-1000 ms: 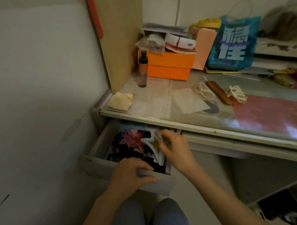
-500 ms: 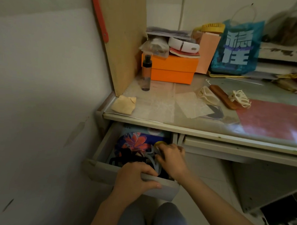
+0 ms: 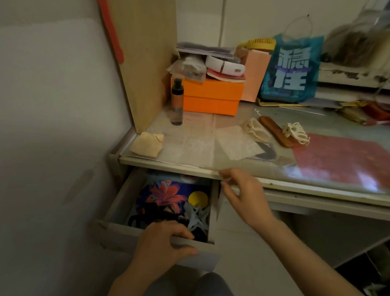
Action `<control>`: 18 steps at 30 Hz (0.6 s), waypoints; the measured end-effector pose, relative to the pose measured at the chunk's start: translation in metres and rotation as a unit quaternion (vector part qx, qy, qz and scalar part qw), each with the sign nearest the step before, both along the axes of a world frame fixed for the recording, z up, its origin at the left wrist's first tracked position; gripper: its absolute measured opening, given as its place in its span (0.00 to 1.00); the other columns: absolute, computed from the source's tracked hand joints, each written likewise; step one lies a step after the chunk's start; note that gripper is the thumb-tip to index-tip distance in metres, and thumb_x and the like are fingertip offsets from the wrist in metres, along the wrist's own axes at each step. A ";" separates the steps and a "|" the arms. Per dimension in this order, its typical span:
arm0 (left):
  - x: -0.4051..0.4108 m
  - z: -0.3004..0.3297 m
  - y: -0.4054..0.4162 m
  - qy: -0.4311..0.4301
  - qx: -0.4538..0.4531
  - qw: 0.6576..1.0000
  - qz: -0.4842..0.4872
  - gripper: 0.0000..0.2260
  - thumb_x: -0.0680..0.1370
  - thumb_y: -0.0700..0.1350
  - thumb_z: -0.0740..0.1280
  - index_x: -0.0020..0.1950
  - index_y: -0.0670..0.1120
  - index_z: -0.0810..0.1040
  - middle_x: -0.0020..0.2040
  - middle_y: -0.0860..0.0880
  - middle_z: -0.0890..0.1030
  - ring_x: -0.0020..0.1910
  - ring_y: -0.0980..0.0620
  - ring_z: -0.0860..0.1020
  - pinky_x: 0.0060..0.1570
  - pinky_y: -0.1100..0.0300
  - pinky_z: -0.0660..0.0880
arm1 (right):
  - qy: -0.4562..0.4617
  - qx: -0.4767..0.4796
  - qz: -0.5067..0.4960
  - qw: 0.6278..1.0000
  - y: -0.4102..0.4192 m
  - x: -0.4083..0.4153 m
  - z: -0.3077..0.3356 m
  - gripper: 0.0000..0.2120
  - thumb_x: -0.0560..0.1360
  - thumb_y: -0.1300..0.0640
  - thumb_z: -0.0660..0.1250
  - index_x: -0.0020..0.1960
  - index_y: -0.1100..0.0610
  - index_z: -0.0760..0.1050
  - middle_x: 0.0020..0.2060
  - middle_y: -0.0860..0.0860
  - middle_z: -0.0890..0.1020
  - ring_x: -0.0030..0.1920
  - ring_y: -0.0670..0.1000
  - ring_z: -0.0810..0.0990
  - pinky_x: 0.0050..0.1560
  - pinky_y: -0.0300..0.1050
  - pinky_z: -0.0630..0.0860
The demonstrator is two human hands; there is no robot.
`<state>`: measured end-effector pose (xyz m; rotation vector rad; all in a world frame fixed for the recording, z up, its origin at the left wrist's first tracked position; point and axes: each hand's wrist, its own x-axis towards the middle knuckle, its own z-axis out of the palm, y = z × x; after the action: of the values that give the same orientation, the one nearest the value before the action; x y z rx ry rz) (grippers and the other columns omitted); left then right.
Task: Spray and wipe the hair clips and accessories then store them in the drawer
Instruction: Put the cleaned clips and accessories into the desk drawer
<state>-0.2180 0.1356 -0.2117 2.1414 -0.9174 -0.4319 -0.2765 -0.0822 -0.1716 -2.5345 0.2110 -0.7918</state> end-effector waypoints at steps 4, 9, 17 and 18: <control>0.006 0.012 -0.014 -0.014 -0.050 0.998 -0.017 0.10 0.66 0.62 0.71 0.44 0.63 0.77 0.46 0.62 0.77 0.49 0.64 0.75 0.50 0.67 0.73 | 0.001 0.005 -0.059 0.998 -0.035 -0.004 0.019 0.12 0.75 0.61 0.66 0.58 0.56 0.76 0.50 0.51 0.79 0.46 0.47 0.78 0.46 0.40 0.73; 0.038 0.030 -0.054 -0.215 -0.068 0.974 0.008 0.24 0.72 0.62 0.60 0.67 0.57 0.70 0.70 0.58 0.64 0.69 0.59 0.61 0.68 0.59 0.58 | 0.015 0.024 -0.100 0.995 -0.065 -0.005 0.027 0.13 0.75 0.61 0.65 0.59 0.57 0.75 0.55 0.52 0.78 0.49 0.48 0.77 0.47 0.40 0.70; 0.089 0.028 -0.112 -0.317 0.087 0.944 0.014 0.29 0.75 0.62 0.42 0.72 0.55 0.65 0.76 0.47 0.60 0.75 0.45 0.58 0.70 0.53 0.45 | 0.045 -0.003 -0.135 0.990 -0.108 0.001 0.033 0.15 0.74 0.61 0.67 0.60 0.57 0.76 0.56 0.55 0.78 0.55 0.56 0.75 0.54 0.50 0.73; 0.092 0.026 -0.114 -0.321 0.111 0.940 0.016 0.29 0.76 0.61 0.42 0.72 0.55 0.66 0.75 0.46 0.62 0.74 0.44 0.61 0.70 0.51 0.48 | 0.049 -0.007 -0.141 0.989 -0.114 0.003 0.035 0.15 0.74 0.60 0.67 0.60 0.56 0.76 0.56 0.55 0.77 0.56 0.56 0.75 0.54 0.50 0.73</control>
<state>-0.1259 0.0215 -0.1861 2.5562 -1.2252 0.2198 -0.2734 -0.1961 -0.1367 -2.5924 0.6094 -0.7748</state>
